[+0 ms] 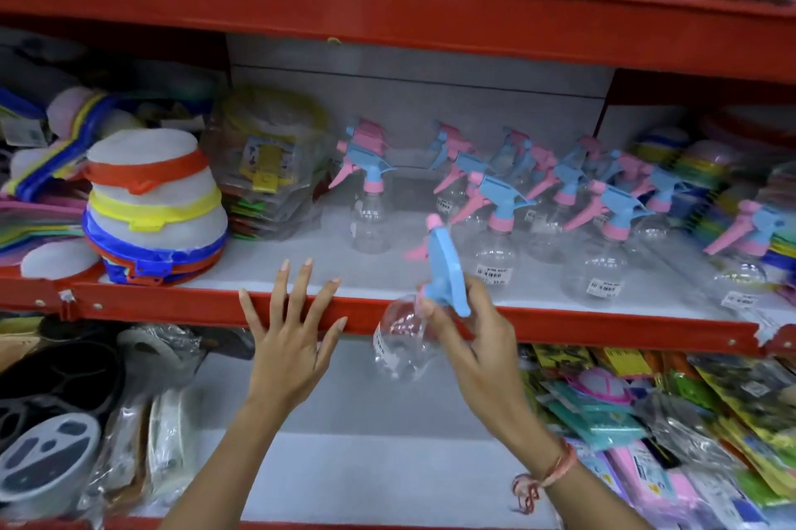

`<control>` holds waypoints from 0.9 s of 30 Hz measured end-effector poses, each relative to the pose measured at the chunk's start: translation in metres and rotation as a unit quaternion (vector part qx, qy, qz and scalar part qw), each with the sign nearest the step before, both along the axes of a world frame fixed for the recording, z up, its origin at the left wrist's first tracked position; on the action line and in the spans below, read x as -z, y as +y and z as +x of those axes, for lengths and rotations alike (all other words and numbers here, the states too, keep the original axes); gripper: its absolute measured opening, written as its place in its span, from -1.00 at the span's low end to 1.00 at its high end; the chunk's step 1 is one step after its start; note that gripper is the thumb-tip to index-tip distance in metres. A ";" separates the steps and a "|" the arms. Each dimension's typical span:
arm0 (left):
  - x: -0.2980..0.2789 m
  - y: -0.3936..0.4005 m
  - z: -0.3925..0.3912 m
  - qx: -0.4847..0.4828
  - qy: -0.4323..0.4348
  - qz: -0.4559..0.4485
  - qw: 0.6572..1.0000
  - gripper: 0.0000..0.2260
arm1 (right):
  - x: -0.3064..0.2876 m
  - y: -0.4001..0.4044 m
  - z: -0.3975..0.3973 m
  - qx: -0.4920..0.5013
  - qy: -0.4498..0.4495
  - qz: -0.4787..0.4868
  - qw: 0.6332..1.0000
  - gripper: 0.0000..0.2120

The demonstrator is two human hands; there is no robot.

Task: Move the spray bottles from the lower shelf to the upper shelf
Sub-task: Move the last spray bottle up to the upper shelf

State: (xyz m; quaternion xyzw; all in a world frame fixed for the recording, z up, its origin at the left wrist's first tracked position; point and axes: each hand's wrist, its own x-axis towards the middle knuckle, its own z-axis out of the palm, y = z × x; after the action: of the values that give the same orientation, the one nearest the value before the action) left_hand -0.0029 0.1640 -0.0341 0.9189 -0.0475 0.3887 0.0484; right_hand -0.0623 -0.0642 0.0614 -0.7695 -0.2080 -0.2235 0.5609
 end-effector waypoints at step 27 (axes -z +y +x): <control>-0.003 0.001 0.000 -0.002 0.025 -0.008 1.000 -0.49 | -0.012 0.048 0.112 0.046 0.047 -0.073 0.995 -0.15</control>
State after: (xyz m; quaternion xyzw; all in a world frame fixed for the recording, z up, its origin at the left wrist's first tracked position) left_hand -0.0033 0.1646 -0.0312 0.9281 -0.0417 0.3657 0.0561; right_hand 0.0498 -0.0165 0.0731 -0.8268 -0.1617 -0.1972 0.5013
